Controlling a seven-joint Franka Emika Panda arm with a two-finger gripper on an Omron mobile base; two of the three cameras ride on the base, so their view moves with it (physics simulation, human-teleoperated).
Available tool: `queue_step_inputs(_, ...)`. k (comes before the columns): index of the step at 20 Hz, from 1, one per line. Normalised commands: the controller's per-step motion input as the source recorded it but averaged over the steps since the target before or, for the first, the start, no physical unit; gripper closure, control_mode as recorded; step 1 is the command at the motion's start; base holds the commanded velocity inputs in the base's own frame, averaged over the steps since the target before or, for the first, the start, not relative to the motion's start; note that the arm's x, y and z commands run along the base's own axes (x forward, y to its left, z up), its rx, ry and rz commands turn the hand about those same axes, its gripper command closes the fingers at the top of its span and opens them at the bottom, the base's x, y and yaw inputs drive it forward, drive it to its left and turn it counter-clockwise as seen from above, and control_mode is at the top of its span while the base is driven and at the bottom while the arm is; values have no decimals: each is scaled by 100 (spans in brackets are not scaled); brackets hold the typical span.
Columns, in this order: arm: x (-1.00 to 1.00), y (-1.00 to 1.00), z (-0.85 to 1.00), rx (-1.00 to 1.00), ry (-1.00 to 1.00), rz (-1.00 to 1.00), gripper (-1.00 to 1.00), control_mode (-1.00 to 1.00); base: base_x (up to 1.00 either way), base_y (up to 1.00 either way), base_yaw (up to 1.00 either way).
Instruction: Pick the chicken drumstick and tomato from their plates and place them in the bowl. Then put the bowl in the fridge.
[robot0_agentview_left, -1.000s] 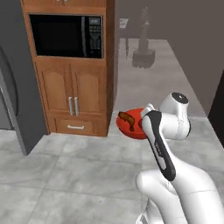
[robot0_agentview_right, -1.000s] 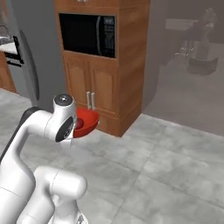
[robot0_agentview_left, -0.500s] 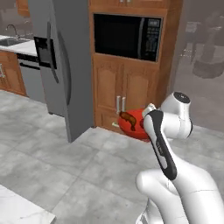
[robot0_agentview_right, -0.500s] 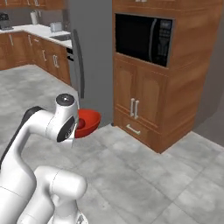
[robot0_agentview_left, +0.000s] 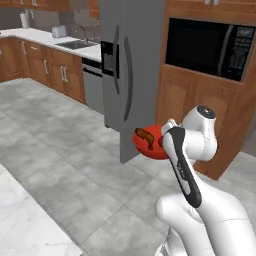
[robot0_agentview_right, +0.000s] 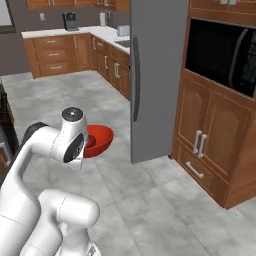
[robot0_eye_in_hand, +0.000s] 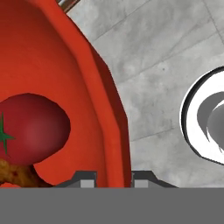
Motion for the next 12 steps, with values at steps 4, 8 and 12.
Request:
queue_step_inputs(4, 0, 0, 0, 0, 0, 0, 100, 100, 79, 0, 41)
queue_step_inputs(8, 0, 0, 0, 0, 0, 0, 100, 100, 81, 0, 37)
queue_step_inputs(12, 0, 0, 0, 0, 0, 0, 100, 100, 88, 2, 25)
